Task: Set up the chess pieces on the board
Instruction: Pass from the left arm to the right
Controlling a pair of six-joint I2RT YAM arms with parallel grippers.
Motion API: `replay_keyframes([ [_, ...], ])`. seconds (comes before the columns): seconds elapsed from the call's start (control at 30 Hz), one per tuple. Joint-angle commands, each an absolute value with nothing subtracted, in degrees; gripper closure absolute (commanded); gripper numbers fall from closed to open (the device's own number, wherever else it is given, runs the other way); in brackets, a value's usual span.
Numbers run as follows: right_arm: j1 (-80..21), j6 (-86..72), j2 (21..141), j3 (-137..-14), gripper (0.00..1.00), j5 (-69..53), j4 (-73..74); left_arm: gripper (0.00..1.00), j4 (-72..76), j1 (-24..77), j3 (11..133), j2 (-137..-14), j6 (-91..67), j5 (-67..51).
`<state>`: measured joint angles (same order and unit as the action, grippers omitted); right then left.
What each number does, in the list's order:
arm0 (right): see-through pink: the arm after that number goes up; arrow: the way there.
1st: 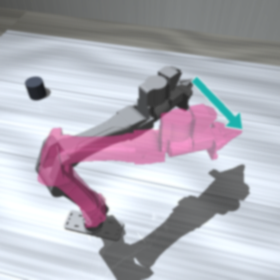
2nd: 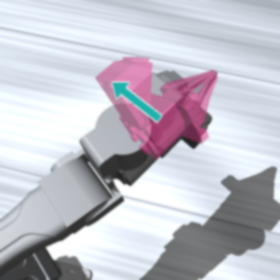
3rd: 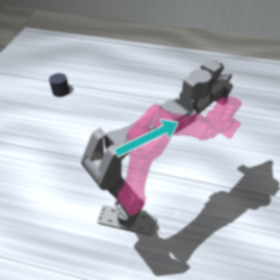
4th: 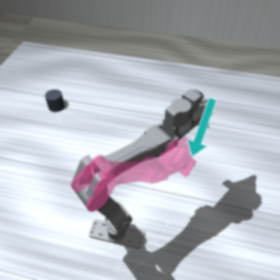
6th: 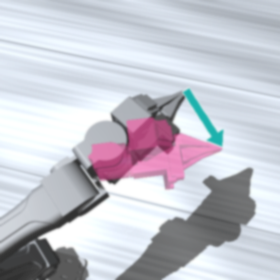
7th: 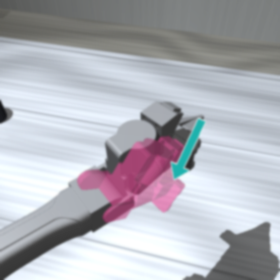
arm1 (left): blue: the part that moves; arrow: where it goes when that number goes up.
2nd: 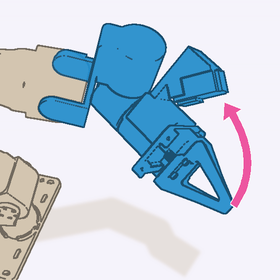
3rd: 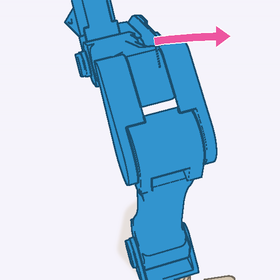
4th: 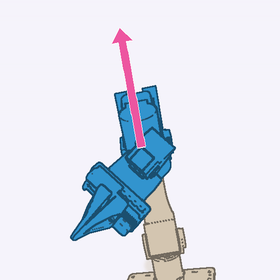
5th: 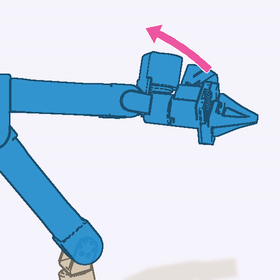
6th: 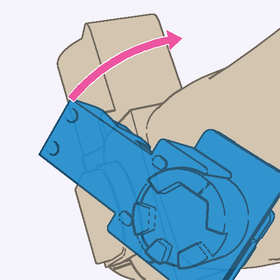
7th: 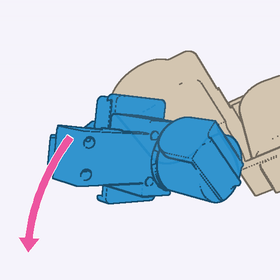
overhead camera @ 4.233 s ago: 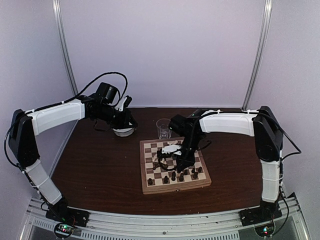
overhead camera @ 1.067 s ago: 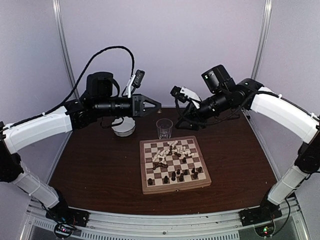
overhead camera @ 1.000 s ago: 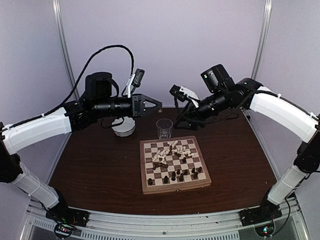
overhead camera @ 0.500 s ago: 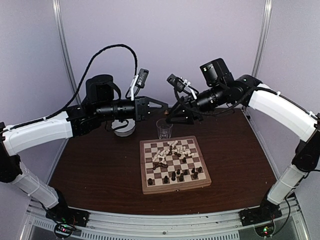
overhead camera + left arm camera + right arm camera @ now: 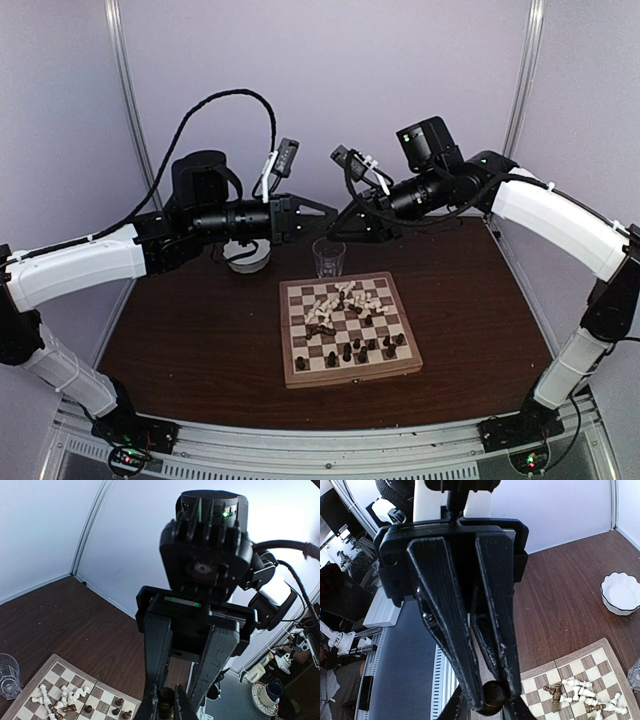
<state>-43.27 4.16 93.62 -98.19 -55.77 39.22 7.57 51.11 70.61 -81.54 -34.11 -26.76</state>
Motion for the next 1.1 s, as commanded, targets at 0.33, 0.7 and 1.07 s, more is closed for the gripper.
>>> replay_keyframes([
  [0.33, -43.49, 7.93, 94.05, -99.59, 0.99, -52.43, 41.11, 0.82, 1.65, 51.47, 72.53, -80.21, -29.99, -24.52],
  [0.7, -43.93, 14.53, 94.04, -98.96, 0.99, -47.33, 45.67, 0.74, -14.3, 51.5, 79.3, -82.31, -30.92, -22.06],
  [1.07, -45.13, 16.58, 94.22, -99.32, 0.98, -46.04, 47.57, 0.72, -12.73, 51.5, 81.17, -85.31, -33.49, -25.69],
])
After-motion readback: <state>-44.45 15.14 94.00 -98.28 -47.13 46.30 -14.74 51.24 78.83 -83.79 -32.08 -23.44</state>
